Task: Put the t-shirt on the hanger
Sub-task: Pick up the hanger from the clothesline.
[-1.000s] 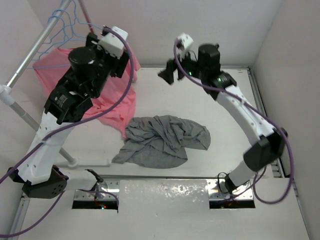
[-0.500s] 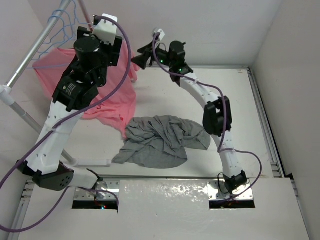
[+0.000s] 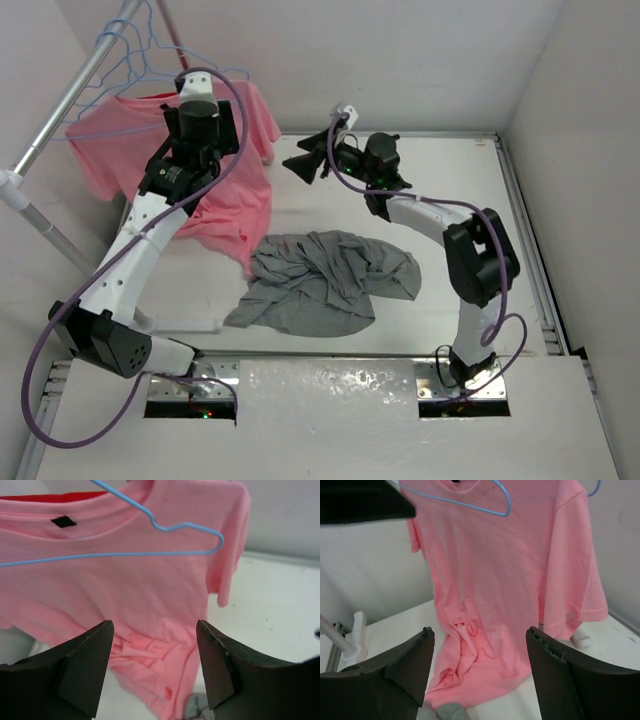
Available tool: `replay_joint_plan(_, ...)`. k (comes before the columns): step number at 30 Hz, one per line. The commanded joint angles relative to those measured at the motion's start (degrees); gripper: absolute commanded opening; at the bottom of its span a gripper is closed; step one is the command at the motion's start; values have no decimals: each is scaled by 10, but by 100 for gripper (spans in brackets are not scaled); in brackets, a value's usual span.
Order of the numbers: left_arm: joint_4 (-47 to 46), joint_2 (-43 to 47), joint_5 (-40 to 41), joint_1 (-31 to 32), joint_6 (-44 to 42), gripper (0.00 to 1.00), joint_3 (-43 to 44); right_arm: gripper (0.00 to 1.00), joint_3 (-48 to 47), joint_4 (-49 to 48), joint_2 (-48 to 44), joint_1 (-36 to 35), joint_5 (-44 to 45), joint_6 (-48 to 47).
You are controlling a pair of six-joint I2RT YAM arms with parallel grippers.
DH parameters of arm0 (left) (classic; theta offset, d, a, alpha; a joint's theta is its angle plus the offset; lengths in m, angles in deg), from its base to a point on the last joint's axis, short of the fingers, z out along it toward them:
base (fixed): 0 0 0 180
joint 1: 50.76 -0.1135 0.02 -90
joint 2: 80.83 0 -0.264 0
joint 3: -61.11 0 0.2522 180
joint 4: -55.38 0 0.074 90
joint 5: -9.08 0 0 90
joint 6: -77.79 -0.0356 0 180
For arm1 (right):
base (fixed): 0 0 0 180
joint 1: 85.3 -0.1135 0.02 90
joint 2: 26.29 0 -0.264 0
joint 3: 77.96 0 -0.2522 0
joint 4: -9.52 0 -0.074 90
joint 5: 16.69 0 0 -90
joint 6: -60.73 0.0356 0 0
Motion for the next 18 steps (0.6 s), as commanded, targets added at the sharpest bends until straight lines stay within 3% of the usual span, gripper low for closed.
replay_joint_plan(1, -72, 22, -27, -17, 95, 64, 3, 71, 71, -92, -49, 1, 6, -1)
replay_joint_plan(5, -120, 31, -88, -56, 109, 63, -8, 71, 125, -84, -93, 2, 9, -1)
replay_joint_plan(10, -141, 0, -183, -108, 118, 57, 47, 69, 174, -61, -134, 2, 21, -15)
replay_joint_plan(18, -150, -65, -175, -112, 105, 56, 121, 69, 222, -44, -188, 2, 36, -44)
